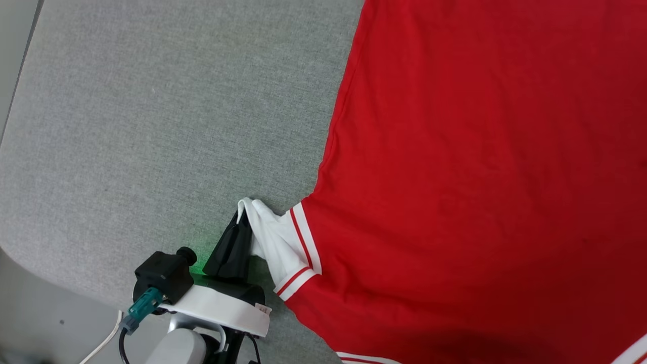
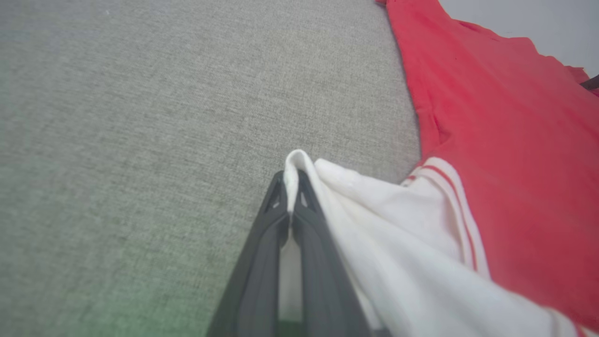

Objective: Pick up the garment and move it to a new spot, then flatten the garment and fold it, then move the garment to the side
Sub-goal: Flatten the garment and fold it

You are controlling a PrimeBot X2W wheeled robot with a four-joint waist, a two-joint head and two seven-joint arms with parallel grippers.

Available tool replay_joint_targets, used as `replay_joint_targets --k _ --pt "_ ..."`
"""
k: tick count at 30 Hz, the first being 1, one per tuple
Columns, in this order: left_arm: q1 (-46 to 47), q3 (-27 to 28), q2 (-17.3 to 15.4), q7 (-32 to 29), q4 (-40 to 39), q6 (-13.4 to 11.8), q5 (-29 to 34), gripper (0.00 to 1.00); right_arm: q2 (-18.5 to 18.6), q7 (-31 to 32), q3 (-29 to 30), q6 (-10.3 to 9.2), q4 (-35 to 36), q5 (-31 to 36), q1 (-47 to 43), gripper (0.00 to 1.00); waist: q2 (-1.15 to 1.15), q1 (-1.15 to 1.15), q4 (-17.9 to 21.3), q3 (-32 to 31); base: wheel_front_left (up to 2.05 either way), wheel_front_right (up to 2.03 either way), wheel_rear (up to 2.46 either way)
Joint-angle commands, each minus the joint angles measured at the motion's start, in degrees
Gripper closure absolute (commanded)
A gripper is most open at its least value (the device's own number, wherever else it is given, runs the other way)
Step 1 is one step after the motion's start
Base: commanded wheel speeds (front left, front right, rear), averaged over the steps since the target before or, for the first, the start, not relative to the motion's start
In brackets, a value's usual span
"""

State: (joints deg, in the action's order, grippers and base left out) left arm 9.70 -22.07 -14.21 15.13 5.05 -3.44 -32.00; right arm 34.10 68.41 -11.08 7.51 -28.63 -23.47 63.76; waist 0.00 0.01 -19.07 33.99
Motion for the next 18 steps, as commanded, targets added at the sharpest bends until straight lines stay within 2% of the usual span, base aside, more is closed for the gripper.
replay_joint_targets --k 1,7,9,15,17,18 --pt "0.6 0.3 0.5 0.0 0.6 0.4 0.4 1.00 -0.1 0.4 -0.7 -0.05 -1.1 0.4 -0.9 0.00 0.00 -0.01 -1.3 1.9 0.00 0.00 0.00" --pt "1.1 1.8 2.6 -0.2 2.1 2.1 2.2 1.00 1.4 1.0 -3.0 -0.06 -4.7 -0.4 -6.4 0.00 0.00 -0.01 -1.4 2.5 0.00 0.00 0.00" --pt "1.0 2.6 3.0 -0.2 2.6 2.5 2.7 1.00 2.1 0.1 -3.5 -0.06 -4.5 -0.6 -6.5 1.00 0.00 -0.01 -1.2 2.1 0.00 0.00 0.00" --pt "-0.5 4.9 3.4 -0.1 3.8 3.7 3.9 1.00 2.6 -4.3 -3.2 -0.07 -3.7 -1.6 -3.8 1.00 0.00 -0.01 0.4 -0.4 0.00 0.00 0.00" --pt "-0.9 5.5 3.7 -0.1 4.0 4.2 4.1 1.00 2.1 -7.1 -3.7 -0.07 -2.6 -3.5 -3.0 1.00 0.00 -0.01 1.1 -1.8 0.00 0.00 0.00" --pt "-2.0 6.8 3.4 -0.1 4.4 4.2 4.5 1.00 1.8 -10.9 -5.0 -0.04 -0.6 -6.3 -3.1 1.00 0.00 -0.01 2.9 -4.4 0.00 0.00 0.00"
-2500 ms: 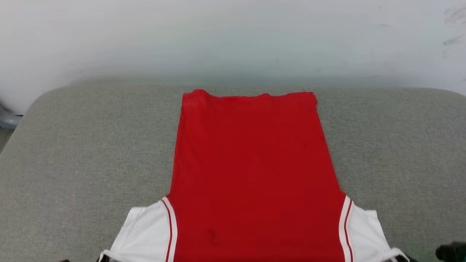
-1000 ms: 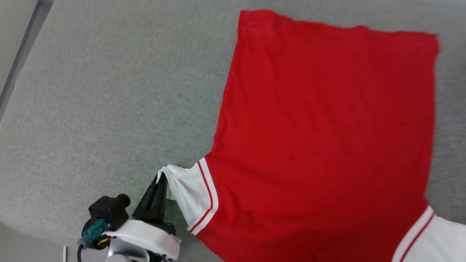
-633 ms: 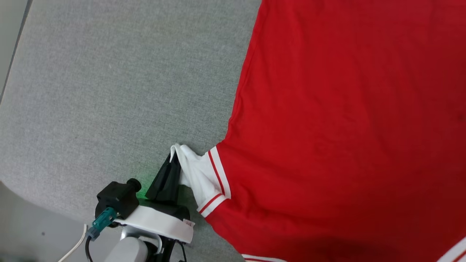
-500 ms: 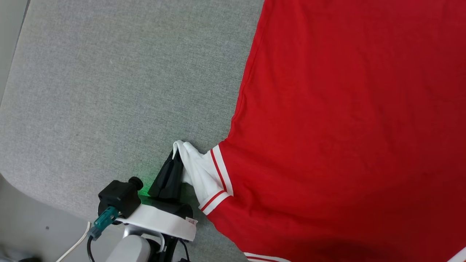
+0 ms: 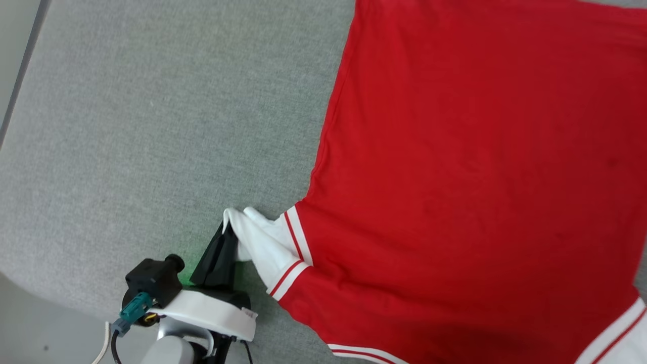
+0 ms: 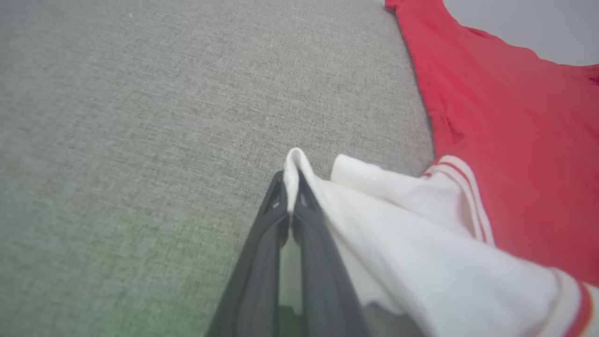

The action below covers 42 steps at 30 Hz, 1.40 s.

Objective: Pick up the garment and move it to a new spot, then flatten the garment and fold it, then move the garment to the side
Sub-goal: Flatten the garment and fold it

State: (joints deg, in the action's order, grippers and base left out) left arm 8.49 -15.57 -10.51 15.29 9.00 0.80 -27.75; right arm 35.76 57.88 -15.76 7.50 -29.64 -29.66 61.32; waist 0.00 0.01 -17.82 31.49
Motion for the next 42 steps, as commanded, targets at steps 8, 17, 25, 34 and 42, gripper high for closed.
replay_joint_targets --k 8,17,25,34,42 --pt "-5.0 2.6 -1.9 -0.2 1.8 -0.2 0.1 1.00 6.0 -9.0 -5.6 -0.05 6.7 -8.7 -9.8 1.00 0.00 -0.01 6.0 -10.6 0.00 0.00 0.00" --pt "-11.0 4.6 -4.1 -0.8 2.3 -1.5 -1.6 1.00 12.8 -16.7 -5.2 -0.05 17.3 -16.5 -29.8 1.00 0.00 -0.01 10.5 -19.0 0.00 0.00 0.00" --pt "-15.3 5.9 -5.5 -1.4 1.6 -2.4 -2.7 1.00 12.8 -19.8 2.4 -0.05 23.1 -18.9 -52.2 1.00 0.00 -0.01 13.4 -23.1 0.00 0.00 0.00" --pt "-17.3 6.3 -6.4 -1.8 0.8 -2.9 -3.2 1.00 6.1 -20.0 8.6 -0.05 24.8 -17.2 -73.2 1.00 0.00 -0.01 14.9 -24.2 0.00 0.00 0.00" --pt "-17.2 6.0 -6.8 -2.0 1.0 -3.1 -3.3 1.00 0.6 -21.5 11.8 -0.05 26.1 -15.0 -75.7 0.00 0.00 -0.01 15.0 -24.5 0.00 0.00 0.00"
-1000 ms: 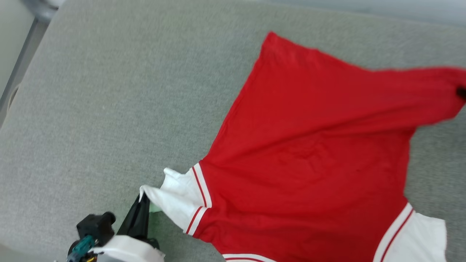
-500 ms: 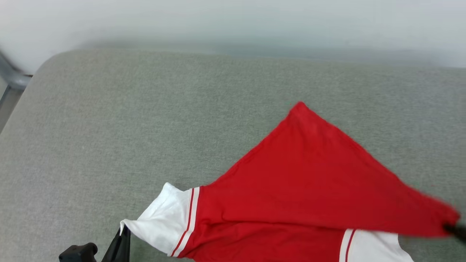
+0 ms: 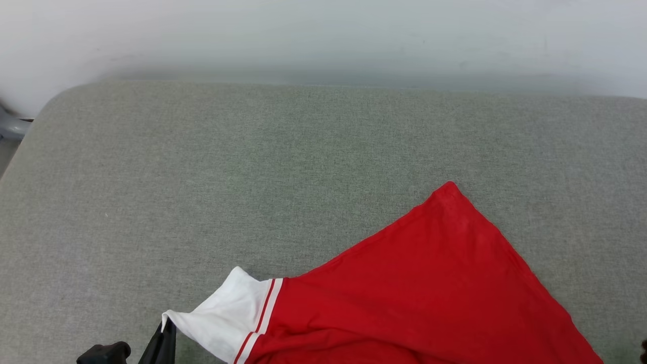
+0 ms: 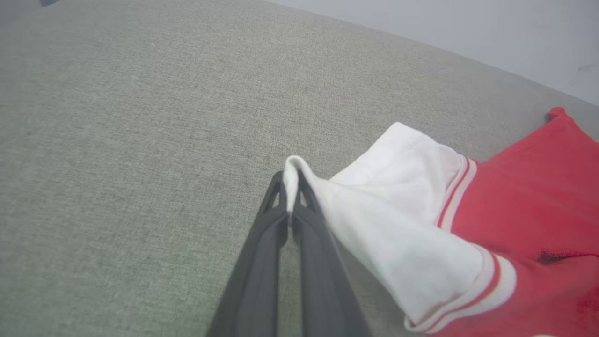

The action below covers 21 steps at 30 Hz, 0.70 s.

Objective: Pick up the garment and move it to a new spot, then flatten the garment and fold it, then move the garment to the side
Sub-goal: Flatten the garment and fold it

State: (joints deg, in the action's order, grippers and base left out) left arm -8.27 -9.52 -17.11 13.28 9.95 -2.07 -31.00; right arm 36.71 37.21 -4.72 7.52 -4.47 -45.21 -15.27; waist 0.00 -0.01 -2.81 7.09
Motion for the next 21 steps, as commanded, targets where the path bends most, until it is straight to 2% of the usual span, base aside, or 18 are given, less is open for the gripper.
replay_joint_targets --k 1,7,11,14,17,21 --pt "-0.4 -0.1 -0.2 0.0 -0.1 -0.3 0.0 1.00 -0.5 -1.4 1.5 -0.07 1.7 0.8 1.6 0.00 0.00 0.01 0.0 -0.2 0.00 0.00 0.00" --pt "0.0 -0.8 -0.2 -0.2 -1.0 -0.5 0.4 1.00 -0.1 -3.9 6.3 -0.07 8.8 2.0 7.1 0.00 0.00 0.01 -0.7 -0.4 0.00 0.00 0.00" --pt "1.4 -1.9 -0.3 -0.7 -1.7 -0.1 0.9 1.00 1.4 -3.2 7.5 -0.06 13.4 3.1 15.4 0.00 0.00 0.01 -1.9 0.8 0.00 0.00 0.00" --pt "2.4 -2.3 -0.2 -0.8 -2.1 0.1 1.2 1.00 2.3 -2.2 6.1 -0.06 14.5 3.8 20.6 0.00 0.00 0.01 -2.6 1.6 0.00 0.00 0.00" --pt "3.9 -3.1 0.0 -1.0 -2.2 0.4 1.7 1.00 2.8 1.4 2.2 -0.06 15.2 4.3 28.7 0.00 0.00 0.01 -3.9 2.8 0.00 0.00 0.00" --pt "6.3 -4.2 0.6 -1.1 -1.9 0.9 2.1 1.00 2.4 7.7 -5.4 -0.06 10.8 5.5 39.9 0.00 0.00 0.01 -5.7 4.6 0.00 0.00 0.00"
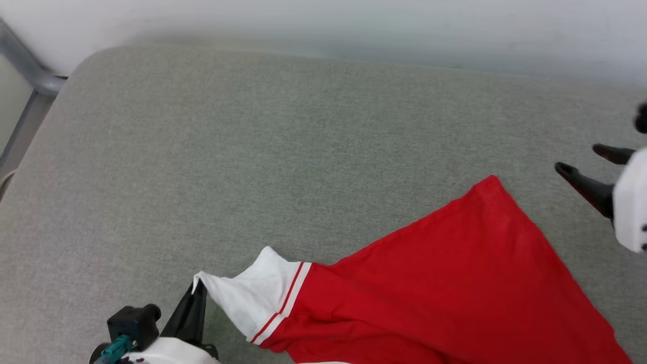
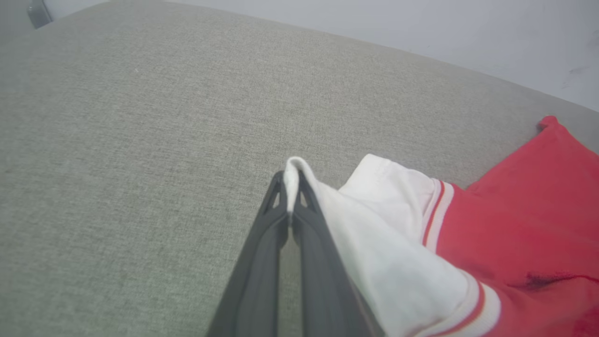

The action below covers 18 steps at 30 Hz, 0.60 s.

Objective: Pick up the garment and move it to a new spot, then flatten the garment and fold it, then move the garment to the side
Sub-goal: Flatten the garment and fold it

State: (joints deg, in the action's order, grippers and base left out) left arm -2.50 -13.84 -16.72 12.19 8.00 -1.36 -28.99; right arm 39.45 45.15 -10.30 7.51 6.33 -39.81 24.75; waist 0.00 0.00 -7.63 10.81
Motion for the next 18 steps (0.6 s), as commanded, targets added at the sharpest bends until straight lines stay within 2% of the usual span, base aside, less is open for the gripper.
replay_joint_targets --k 1,6,9,14,18 --pt "1.1 -0.1 0.3 0.1 0.1 0.2 0.2 1.00 -0.6 1.4 -1.9 -0.05 -1.8 0.5 2.7 0.00 0.00 0.00 -1.3 1.3 0.00 0.00 0.00" --pt "3.2 -1.2 1.1 0.6 0.5 0.6 0.6 1.00 -2.1 9.2 -11.9 -0.06 -12.1 1.6 12.9 0.00 0.00 0.00 -3.4 3.0 0.00 0.00 0.00" --pt "4.0 -1.7 1.8 0.9 0.6 0.7 0.9 1.00 -2.9 11.5 -17.1 -0.06 -17.9 2.4 16.7 0.00 0.00 0.00 -4.6 4.2 0.00 0.00 0.00" --pt "5.6 -2.2 2.7 1.4 0.9 0.9 1.1 1.00 -3.9 10.7 -23.4 -0.05 -26.3 3.7 20.6 0.00 0.00 0.00 -6.1 6.2 0.00 0.00 0.00" --pt "6.5 -2.5 3.3 1.8 1.3 1.2 1.1 1.00 -5.1 7.4 -27.0 -0.06 -33.2 4.0 22.0 0.00 0.00 0.00 -6.9 7.7 0.00 0.00 0.00"
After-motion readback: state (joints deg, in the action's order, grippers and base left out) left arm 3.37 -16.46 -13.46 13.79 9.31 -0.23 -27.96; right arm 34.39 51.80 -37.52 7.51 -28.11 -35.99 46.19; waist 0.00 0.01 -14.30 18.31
